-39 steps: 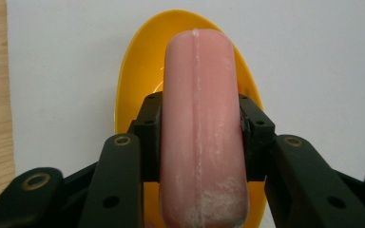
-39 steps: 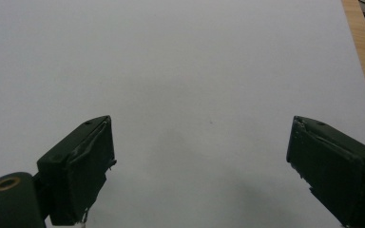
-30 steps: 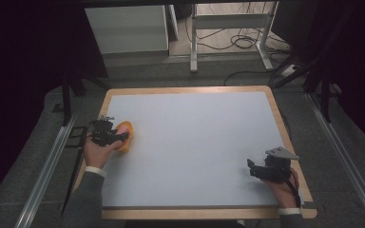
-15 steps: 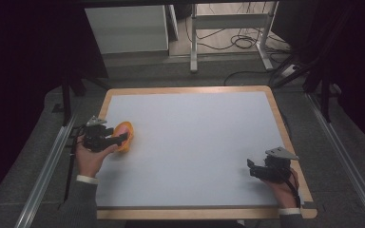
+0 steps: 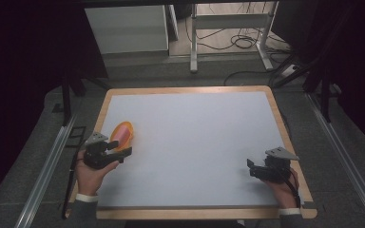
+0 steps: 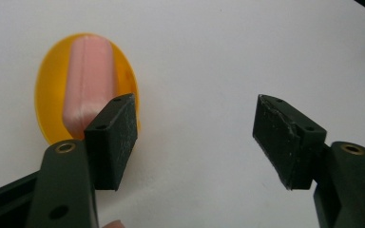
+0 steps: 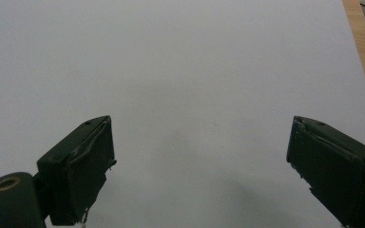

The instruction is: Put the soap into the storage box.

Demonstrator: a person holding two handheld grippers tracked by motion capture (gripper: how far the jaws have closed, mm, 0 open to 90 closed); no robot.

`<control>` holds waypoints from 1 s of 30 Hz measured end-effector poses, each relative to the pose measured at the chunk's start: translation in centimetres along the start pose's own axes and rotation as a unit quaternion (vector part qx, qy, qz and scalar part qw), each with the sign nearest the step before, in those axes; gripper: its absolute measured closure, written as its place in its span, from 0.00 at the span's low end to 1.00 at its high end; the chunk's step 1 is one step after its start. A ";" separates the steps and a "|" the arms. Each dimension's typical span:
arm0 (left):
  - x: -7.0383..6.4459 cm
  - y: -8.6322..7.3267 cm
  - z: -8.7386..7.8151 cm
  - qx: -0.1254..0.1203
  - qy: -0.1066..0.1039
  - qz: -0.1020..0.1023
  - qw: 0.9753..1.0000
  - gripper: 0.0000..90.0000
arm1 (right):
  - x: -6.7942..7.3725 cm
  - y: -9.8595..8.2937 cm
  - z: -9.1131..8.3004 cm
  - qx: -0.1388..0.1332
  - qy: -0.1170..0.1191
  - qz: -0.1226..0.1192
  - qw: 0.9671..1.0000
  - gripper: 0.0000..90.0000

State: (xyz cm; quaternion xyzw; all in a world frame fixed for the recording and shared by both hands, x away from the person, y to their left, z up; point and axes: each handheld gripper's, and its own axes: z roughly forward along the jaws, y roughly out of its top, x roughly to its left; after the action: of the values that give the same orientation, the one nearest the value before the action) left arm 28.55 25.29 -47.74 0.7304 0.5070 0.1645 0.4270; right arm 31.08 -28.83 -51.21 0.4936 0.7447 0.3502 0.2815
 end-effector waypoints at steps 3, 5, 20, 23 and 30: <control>-0.2 -1.0 0.1 0.001 0.005 0.005 1.000 0.37 | 0.0 0.0 0.0 -0.001 0.000 0.000 1.000 0.09; -0.3 -1.7 0.3 0.007 0.002 0.001 1.000 0.37 | 0.0 0.0 -0.1 -0.001 0.000 0.000 1.000 0.09; -1.4 -3.9 1.4 0.041 -0.009 0.007 0.999 0.36 | 0.1 0.1 -0.2 -0.006 -0.001 0.001 1.000 0.09; -1.5 -4.0 1.4 0.041 -0.009 0.006 0.999 0.36 | 0.0 0.1 -0.2 -0.007 -0.001 0.000 1.000 0.09; -1.4 -3.9 1.3 0.036 -0.018 0.005 0.999 0.36 | 0.2 0.1 -0.3 -0.009 -0.002 -0.002 1.000 0.09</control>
State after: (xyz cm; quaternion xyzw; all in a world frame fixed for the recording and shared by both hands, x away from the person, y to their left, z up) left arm 26.55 23.95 -51.31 0.7504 0.5012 0.1353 0.4090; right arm 30.85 -28.70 -50.97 0.4906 0.7419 0.3553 0.2875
